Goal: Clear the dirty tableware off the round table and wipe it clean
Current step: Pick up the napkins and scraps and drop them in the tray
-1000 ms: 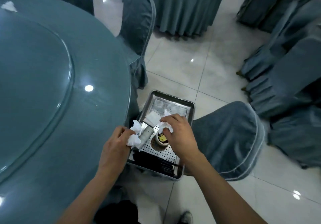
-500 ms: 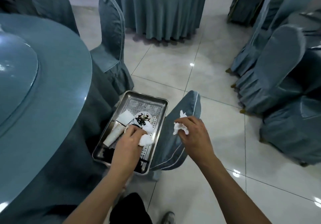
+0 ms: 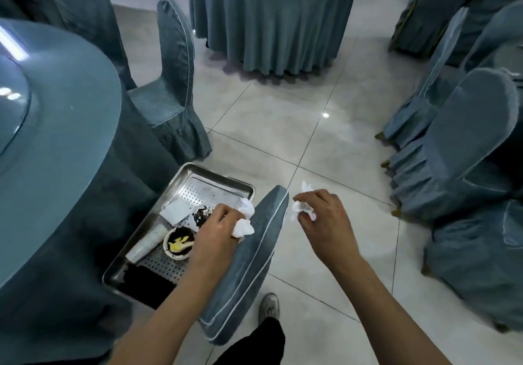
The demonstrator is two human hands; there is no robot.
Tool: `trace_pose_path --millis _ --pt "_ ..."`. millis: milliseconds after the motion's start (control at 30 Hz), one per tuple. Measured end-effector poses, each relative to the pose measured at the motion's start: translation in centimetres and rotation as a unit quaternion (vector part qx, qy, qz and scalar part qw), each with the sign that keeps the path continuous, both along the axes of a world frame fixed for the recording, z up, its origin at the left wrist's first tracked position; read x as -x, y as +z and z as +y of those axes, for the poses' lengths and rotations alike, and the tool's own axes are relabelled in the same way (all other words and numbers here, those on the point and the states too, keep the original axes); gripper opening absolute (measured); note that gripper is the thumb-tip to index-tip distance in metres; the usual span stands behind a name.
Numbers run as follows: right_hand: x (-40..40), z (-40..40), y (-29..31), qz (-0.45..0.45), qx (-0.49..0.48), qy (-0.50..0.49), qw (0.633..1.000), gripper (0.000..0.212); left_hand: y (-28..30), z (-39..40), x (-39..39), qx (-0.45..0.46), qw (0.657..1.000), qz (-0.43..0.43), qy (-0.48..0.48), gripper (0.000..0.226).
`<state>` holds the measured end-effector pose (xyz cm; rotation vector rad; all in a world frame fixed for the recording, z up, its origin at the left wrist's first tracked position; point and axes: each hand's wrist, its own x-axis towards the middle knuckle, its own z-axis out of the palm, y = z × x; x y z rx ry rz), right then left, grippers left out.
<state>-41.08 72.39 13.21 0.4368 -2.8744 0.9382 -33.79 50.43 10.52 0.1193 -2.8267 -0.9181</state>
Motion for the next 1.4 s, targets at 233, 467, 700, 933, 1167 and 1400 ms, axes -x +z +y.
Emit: trace_pose_path --millis 233,467,700,933,1167,1400 --pt "10.7 0.5 -0.2 -0.028 -0.004 0.08 0.996 0.023 -0.1 1.8 8.3 -0.008 0.998 -0.011 0.069 0.037" --pt "19.7 -0.9 -0.4 -0.041 0.016 0.177 0.983 0.025 -0.4 2.5 13.8 0.01 0.989 -0.035 0.146 0.037" --pt "31.6 -2.9 -2.3 -0.044 -0.007 0.306 0.951 0.02 -2.1 4.0 20.8 0.014 0.958 -0.075 0.278 0.033" --pt "40.7 -6.7 -3.2 -0.059 -0.012 0.421 0.905 0.023 -2.7 6.8 26.1 -0.007 0.901 -0.104 0.421 0.031" --pt "44.6 -14.0 -5.7 -0.076 -0.069 0.548 0.83 0.03 -5.3 6.4 28.7 -0.045 0.845 -0.109 0.522 0.028" --pt "46.1 -22.6 -9.6 -0.076 -0.157 0.657 0.733 0.031 -11.2 4.3 30.7 -0.116 0.765 -0.134 0.619 0.052"
